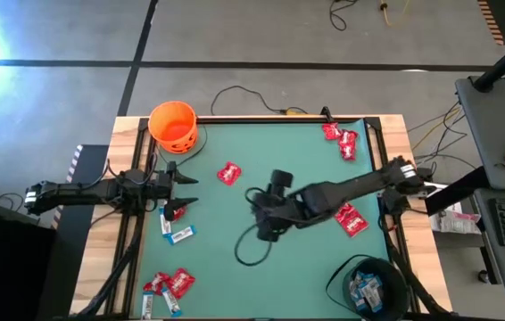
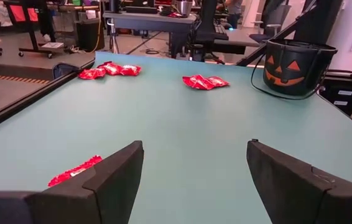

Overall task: Sort candy by brand, put in halloween buckets
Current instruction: Put the red candy into the orange bucket

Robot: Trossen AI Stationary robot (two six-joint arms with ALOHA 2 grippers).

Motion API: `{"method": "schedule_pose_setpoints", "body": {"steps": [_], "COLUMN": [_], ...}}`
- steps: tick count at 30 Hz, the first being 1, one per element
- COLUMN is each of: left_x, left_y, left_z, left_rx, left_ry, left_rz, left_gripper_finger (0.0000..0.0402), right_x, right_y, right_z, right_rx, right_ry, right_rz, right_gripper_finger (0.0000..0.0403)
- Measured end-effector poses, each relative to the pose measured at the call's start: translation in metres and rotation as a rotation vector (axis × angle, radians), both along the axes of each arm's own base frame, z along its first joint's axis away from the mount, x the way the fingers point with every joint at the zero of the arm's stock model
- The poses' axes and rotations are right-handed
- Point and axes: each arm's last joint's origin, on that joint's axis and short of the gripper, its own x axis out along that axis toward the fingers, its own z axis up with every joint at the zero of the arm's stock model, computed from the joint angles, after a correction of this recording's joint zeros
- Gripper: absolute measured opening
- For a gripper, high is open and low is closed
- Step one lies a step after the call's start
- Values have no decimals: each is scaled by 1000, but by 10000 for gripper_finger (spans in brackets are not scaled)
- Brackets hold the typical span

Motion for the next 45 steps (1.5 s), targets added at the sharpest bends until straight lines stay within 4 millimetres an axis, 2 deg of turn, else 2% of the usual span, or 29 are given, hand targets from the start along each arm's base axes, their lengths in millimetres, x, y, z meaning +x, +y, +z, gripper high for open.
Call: {"method": "schedule_pose_setpoints", "body": {"steps": [4,9,13,18,26,34,39,45], "left_x": [0,0,0,0,0,1,1,1], "left_y": [0,0,0,0,0,0,0,0], "left_z": [0,0,0,0,0,-1,-1,-1], "left_rx": [0,0,0,0,0,0,-1,-1], "left_ry": [0,0,3,5,4,6,8,7], "left_rz": [0,0,0,0,-1,0,-1,0], "left_gripper_finger": [272,272,272,272,272,272,272,272], "right_x": [-27,-50,-61,-62,-47,-47,-50,-50], "right_y": [-3,-12,-19,-33,-49,-46,-44,-44], "right_z": [-25,-52,-78,-103,-121,-109,-89,-85], "right_rx": [19,73,144,190,211,243,272,272], "right_ry": [60,-15,-24,17,-19,108,77,69], "right_rz": [-51,-104,5,299,370,328,295,288], "right_gripper_finger": [194,194,194,194,194,194,194,194]}}
